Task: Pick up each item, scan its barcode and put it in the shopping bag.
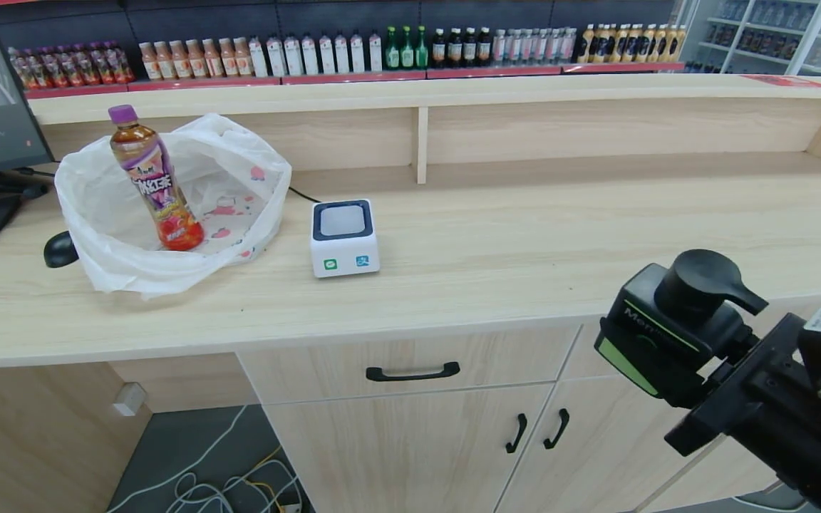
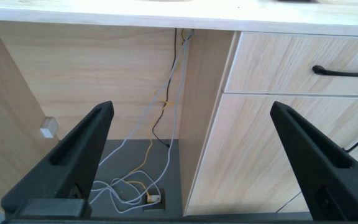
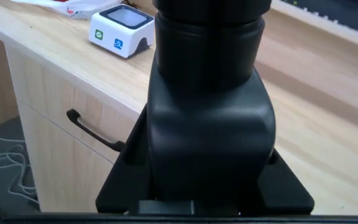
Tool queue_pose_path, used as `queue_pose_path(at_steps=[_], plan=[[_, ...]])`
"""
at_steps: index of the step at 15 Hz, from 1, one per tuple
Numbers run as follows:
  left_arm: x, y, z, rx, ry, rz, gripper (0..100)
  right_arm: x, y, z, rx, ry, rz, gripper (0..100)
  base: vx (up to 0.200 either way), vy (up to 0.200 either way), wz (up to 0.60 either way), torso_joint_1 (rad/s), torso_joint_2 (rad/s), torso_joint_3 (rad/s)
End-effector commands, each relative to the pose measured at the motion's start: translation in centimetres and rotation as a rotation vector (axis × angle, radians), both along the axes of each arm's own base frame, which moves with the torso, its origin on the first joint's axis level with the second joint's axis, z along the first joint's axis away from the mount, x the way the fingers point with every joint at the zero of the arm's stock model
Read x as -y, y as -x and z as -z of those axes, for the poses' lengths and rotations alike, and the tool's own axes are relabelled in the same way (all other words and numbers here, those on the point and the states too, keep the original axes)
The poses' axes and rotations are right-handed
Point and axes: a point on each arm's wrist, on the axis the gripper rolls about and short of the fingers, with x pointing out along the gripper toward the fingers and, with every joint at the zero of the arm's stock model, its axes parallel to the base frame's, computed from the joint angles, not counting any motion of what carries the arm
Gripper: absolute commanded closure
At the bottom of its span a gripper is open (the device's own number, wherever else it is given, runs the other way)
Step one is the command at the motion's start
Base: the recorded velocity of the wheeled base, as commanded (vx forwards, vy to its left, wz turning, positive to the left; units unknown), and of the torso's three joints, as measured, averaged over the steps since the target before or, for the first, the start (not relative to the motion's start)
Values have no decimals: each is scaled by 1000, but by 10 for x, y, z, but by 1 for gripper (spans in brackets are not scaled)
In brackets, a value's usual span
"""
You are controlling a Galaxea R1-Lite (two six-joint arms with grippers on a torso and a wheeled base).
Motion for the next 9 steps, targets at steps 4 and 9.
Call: queue_pose_path(at_steps=[4,9], plan=[[0,0,0,0,0,0,0,-32,18,-13,190,169,-131,100,0,0,0,0,0,0],[0,0,0,0,0,0,0,-50,27,-18,337,293,-199,100,0,0,0,0,0,0]])
